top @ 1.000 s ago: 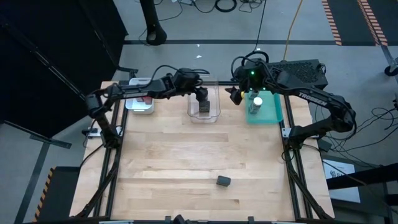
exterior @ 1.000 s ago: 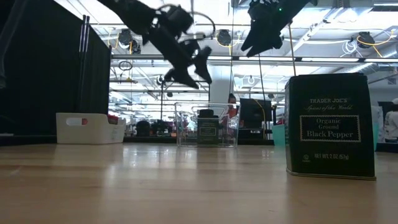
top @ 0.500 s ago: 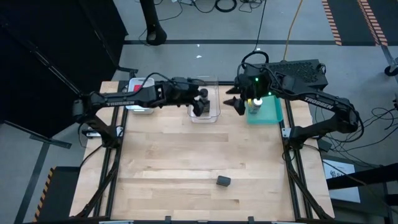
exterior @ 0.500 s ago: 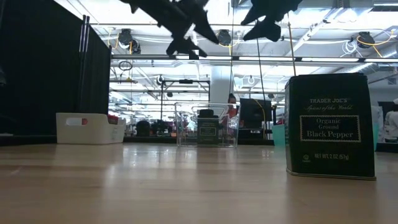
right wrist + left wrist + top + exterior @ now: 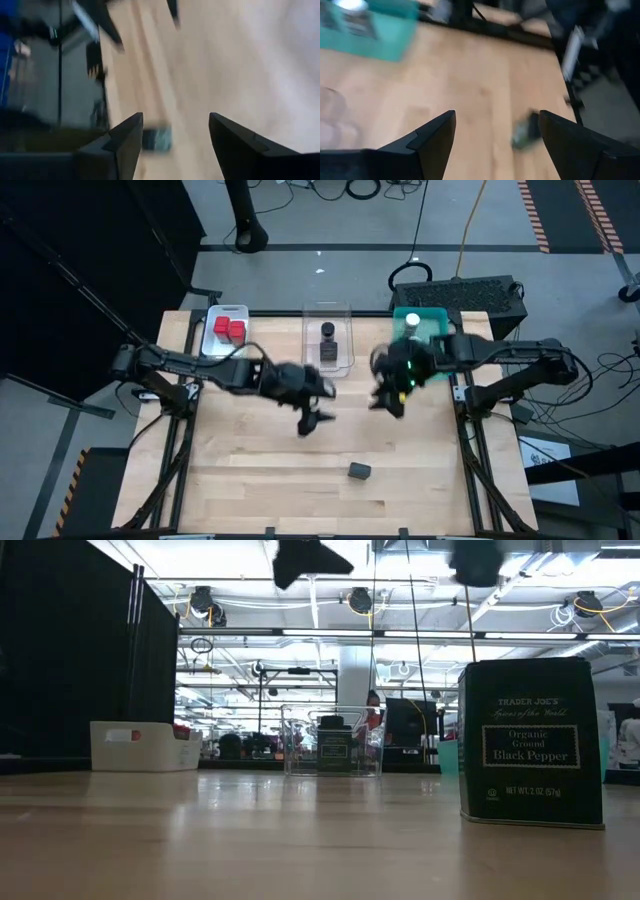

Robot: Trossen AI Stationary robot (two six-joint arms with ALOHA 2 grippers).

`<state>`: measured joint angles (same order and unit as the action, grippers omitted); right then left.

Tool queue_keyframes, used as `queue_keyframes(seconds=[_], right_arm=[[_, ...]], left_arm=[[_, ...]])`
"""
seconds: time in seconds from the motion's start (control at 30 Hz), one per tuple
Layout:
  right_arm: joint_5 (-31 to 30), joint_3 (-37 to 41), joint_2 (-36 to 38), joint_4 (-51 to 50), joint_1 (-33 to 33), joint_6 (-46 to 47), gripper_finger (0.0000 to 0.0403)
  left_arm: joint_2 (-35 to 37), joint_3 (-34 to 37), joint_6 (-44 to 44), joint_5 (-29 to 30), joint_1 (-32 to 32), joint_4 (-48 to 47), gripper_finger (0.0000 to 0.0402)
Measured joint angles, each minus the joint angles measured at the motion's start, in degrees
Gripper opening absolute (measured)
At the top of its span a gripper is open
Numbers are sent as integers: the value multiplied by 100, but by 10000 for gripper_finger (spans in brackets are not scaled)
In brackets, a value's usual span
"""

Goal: Sort spices by type
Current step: Put the black seasoning can into the transparent bin

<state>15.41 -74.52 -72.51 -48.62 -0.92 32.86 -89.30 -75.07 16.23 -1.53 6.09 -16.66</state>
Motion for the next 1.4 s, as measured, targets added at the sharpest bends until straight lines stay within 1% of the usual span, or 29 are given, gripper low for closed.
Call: queue_keyframes(seconds=[0.13, 0.2, 0.27, 0.43, 0.6, 0.73, 0.87, 0.93, 1.0, 1.13, 1.3, 1.4], right_arm=[[3, 0, 0, -941, -880, 1095, 203], [-27, 0, 0, -1184, -1329, 1598, 203], [-52, 0, 0, -1224, -1727, 2104, 203], [-97, 0, -1, -1198, -2470, 3282, 203], [-478, 0, -2, -1262, -2997, 3794, 203], [-507, 0, -2, -1385, -3196, 4070, 203], [-524, 0, -2, -1462, -3293, 4231, 203], [-527, 0, -2, -1474, -3301, 4258, 203], [-550, 0, -2, -1471, -3301, 4258, 203], [-753, 0, -2, -1480, -3297, 4220, 203], [-802, 0, -2, -1515, -3295, 4164, 203], [-817, 0, -2, -1515, -3295, 4168, 203]], left_arm=[[-4, 2, -291, -8, 582, -336, 290], [-78, 2, -463, 1, 827, -295, 290], [-175, 5, -604, 44, 1035, -238, 290], [-551, 7, -634, 143, 1280, 540, 290], [-1094, 4, -653, 167, 1340, 1468, 290], [-1599, 4, -625, 151, 1332, 1877, 290], [-2040, 4, -599, 9, 1349, 2096, 290], [-2202, 6, -419, -4, 1360, 2107, 290], [-2328, 7, -300, -12, 1360, 2206, 290], [-2534, -2, -434, 51, 1316, 2396, 290], [-2810, 7, -466, 93, 1307, 2534, 290], [-2896, -2, -474, 330, 1315, 2630, 290]])
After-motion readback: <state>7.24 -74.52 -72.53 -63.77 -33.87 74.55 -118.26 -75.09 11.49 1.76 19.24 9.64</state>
